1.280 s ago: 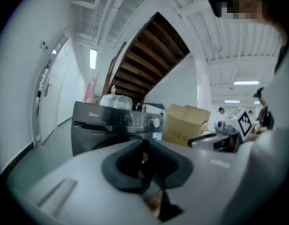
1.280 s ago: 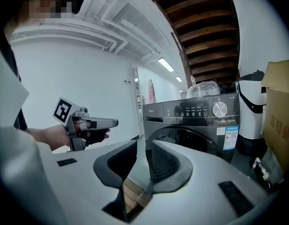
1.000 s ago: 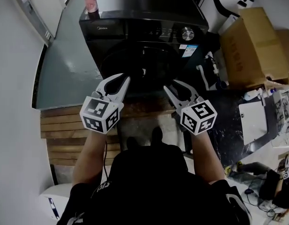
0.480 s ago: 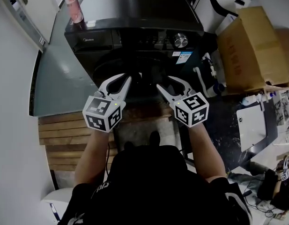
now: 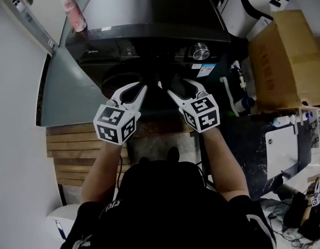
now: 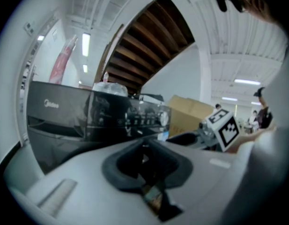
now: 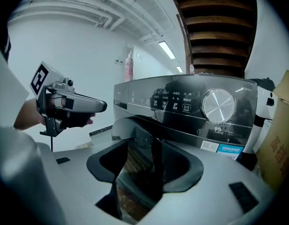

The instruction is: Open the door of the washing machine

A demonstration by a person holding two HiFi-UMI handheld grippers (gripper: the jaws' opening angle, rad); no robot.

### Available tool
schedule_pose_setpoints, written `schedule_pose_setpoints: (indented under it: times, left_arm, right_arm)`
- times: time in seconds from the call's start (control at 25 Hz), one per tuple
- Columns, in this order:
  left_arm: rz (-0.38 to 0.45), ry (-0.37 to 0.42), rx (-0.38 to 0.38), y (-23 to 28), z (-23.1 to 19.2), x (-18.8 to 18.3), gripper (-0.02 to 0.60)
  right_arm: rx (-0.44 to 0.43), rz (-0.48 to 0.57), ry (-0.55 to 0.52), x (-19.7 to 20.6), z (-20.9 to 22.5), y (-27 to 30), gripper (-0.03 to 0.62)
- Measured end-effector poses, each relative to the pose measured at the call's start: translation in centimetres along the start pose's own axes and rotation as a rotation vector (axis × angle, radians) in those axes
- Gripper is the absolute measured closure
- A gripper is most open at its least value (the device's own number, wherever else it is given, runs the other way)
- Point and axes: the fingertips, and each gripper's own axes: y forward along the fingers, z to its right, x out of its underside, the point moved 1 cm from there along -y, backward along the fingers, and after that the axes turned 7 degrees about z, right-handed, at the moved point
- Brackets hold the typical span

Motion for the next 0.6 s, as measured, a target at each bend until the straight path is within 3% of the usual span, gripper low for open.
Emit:
schedule_pose_setpoints:
  times: [0.4,0.6]
  left_arm:
    - [-0.032,0.033,-0.026,2.0,-0.7,0.6,0.534]
    - [-0.044,0.018,-0.043,2.2,-1.3,1.2,0.535]
  right_arm:
    - [0.016,-0.149,-0.05,3.5,5.1,2.5,0.344]
    - [0.003,-0.28,-0.075,6.0,6.5,2.9,0.345]
